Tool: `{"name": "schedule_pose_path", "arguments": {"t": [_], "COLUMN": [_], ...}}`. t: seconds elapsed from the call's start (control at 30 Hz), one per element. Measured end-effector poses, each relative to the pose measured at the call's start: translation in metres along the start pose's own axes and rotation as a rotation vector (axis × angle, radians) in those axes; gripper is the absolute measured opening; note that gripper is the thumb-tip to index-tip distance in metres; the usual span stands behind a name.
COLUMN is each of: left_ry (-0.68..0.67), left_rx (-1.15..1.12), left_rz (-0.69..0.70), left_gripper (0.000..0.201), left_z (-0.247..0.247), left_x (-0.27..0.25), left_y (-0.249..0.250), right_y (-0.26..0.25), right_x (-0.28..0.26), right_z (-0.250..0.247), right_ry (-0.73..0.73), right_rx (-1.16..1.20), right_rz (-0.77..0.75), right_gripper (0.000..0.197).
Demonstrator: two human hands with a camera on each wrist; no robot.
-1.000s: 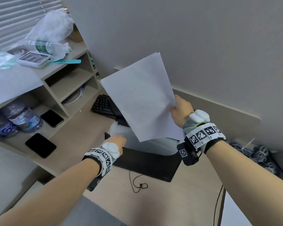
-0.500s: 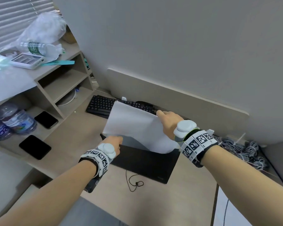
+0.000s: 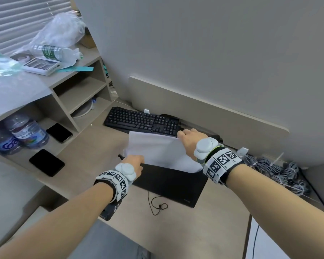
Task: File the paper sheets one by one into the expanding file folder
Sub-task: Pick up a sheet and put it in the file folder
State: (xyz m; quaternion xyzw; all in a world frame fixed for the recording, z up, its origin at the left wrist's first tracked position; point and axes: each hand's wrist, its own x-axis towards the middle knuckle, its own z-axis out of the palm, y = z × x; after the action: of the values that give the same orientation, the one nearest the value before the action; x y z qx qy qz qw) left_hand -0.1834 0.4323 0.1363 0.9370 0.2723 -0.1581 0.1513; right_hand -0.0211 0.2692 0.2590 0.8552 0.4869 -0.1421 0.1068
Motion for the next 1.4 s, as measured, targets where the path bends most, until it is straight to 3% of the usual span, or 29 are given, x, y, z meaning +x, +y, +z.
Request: {"name": "schedule_pose_path", "arguments": {"t": [0.13,0.3,0.5,0.67,0.8,1.0,1.1,1.23,1.4], "left_ry": [-0.001,-0.017,-0.037,-0.106,-0.082,-0.264,-0.352,-0.415,-0.260], "left_rx": [0.001,0.014,0.063,0.100,0.110,0.185,0.215,0.210,0.101], "left_rz": [0.008,0.027,0.048,0.068,0.084,0.070,0.075,0.090,0.176], "left_gripper": [0.020,0.020,0.016,0.018,0.017,0.017,0.013,0.022,0.019], "left_z": [0.002,0.003,-0.003,-0.009,-0.009,0.019,0.041,0.058,0.080], "left_x": [-0.004,-0.010,-0.010,-0.007,-0.007,0.005,0.014,0.031,0.036], "left_y": [-0.001,-0.006,-0.005,-0.003,0.001,0.000,-0.003,-0.004,0.004], "right_y": [-0.005,-0.007,0.001,0.004,0.003,0.002,0.000,-0.004,0.007], "right_x": [0.001,0.002,0.012,0.019,0.017,0.023,0.023,0.015,0.002], "right_z": [0.014,0.014,-0.002,-0.013,-0.007,0.055,0.096,0.143,0.167], "right_ry": [0.080,0.167,0.206,0.249,0.213,0.013,-0.041,-0.064,0.077], "right_rx": [0.049,0.088,0.119,0.154,0.172,0.293,0.414,0.563,0.666], "right_rz": [0.006,0.008,0.031,0.058,0.134,0.234,0.288,0.306,0.331], "right_gripper": [0.033,0.041,0.016,0.020,0.022,0.017,0.016,0.013,0.011]}}
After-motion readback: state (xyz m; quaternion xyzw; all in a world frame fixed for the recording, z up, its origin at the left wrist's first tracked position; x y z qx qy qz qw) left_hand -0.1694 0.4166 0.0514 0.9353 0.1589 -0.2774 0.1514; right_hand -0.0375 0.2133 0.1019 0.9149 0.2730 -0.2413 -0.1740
